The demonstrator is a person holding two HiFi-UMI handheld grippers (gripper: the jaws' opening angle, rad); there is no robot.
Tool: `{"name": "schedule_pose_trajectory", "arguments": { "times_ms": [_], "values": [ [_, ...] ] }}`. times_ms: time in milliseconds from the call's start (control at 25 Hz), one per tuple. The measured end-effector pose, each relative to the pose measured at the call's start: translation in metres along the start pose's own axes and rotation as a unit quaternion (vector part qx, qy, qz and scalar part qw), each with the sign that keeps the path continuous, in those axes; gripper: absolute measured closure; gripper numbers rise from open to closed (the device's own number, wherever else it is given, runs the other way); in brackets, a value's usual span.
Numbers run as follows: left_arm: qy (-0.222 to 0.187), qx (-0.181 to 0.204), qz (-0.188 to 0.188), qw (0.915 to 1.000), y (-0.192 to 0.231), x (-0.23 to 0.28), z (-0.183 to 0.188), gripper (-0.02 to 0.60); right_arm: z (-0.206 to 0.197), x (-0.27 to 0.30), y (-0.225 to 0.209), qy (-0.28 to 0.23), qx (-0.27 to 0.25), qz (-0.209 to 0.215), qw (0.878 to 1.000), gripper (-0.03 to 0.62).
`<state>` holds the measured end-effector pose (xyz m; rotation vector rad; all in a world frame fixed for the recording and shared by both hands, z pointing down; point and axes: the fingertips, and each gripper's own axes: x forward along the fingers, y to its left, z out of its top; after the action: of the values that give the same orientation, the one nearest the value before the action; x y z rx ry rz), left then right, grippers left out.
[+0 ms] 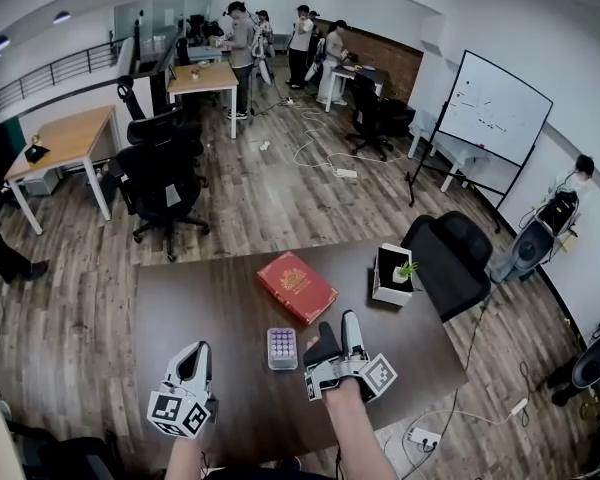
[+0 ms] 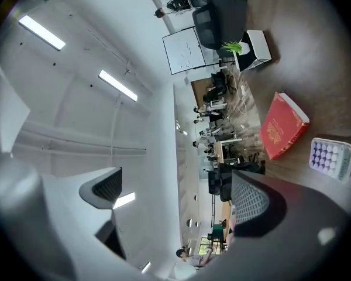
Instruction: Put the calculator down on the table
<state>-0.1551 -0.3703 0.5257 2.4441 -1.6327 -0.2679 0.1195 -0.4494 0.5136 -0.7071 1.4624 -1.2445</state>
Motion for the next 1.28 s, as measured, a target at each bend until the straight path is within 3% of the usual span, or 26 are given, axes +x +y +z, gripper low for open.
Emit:
{"name": "schedule_pose_trajectory", "arguments": {
  "times_ms": [200,400,520,600,680,760,840,1000,1200,1240,1280],
  "values": [
    [-0.008,-0.006,0.002,0.9999,0.0,-0.003,0.011,0.586,0.011,-0.012,0.025,-0.001,-0.004,0.021,1.0,0.001],
    [-0.008,0.001,-0.001,1.0,-0.004,0.0,0.013,0.586,0.018,-0.022,0.023,-0.001,-0.031,0.013,0.999,0.014],
    [0.002,0.024,-0.006,0.9997,-0.01,0.002,0.01,0.586,0.014,-0.026,0.026,0.027,-0.13,-0.001,0.991,0.023],
    [0.001,0.021,-0.01,0.9997,-0.012,0.003,0.009,0.586,0.006,-0.025,0.03,0.061,-0.214,-0.015,0.975,0.026],
    [0.001,0.015,-0.011,0.9998,-0.013,0.004,0.008,0.586,-0.004,-0.025,0.027,0.103,-0.304,-0.039,0.946,0.034],
    [0.002,0.011,-0.013,0.9998,-0.014,0.007,0.007,0.586,-0.009,-0.027,0.025,0.137,-0.404,-0.062,0.902,0.052],
    [0.002,0.01,-0.015,0.9998,-0.016,0.007,0.006,0.586,-0.011,-0.029,0.027,0.155,-0.473,-0.07,0.865,0.081],
    [0.003,0.006,-0.016,0.9999,-0.017,0.007,0.006,0.586,-0.014,-0.033,0.017,0.189,-0.577,-0.108,0.787,0.098],
    [0.009,0.027,-0.012,0.9995,-0.02,0.009,0.004,0.586,-0.014,-0.036,0.011,0.206,-0.669,-0.133,0.701,0.098],
    [0.009,0.031,-0.011,0.9994,-0.021,0.009,0.003,0.586,-0.013,-0.037,0.01,0.207,-0.681,-0.138,0.689,0.098],
    [0.011,0.034,-0.011,0.9993,-0.021,0.009,0.003,0.586,-0.013,-0.038,0.009,0.207,-0.684,-0.141,0.685,0.101]
  ]
}}
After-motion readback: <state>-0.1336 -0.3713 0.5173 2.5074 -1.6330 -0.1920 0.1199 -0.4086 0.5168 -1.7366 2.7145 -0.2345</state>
